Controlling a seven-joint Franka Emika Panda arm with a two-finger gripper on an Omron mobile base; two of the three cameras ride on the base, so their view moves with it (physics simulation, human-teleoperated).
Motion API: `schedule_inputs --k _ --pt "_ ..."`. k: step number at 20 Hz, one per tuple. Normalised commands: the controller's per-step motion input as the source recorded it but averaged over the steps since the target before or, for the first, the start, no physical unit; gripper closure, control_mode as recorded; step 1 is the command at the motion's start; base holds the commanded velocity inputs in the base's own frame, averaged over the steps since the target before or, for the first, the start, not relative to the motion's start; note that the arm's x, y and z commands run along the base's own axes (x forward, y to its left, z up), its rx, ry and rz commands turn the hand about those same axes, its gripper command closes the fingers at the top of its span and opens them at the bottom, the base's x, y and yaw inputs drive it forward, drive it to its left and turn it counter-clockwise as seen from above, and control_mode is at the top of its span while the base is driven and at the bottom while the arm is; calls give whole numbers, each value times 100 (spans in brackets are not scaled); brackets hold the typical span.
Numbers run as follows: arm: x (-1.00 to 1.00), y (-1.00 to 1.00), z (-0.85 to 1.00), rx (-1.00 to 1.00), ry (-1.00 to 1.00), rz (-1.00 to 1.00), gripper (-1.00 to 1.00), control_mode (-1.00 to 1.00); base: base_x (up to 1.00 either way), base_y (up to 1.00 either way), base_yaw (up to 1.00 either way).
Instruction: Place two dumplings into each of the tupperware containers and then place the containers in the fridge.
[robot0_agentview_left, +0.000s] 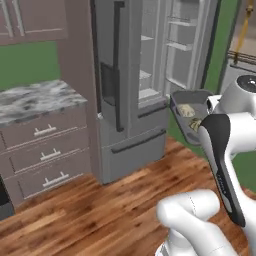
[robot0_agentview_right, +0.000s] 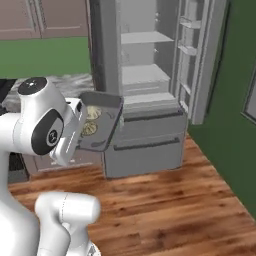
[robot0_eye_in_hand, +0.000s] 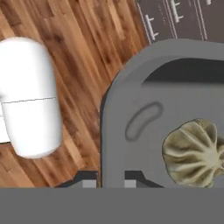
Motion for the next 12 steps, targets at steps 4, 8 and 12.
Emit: schedule_inputs --k 4,8,12 --pt "0 0 0 0 0 0 100 100 56 -34 83" --pt "0 0 0 0 0 0 100 100 58 -59 72" --pt "0 0 0 0 0 0 100 100 60 -81 47"
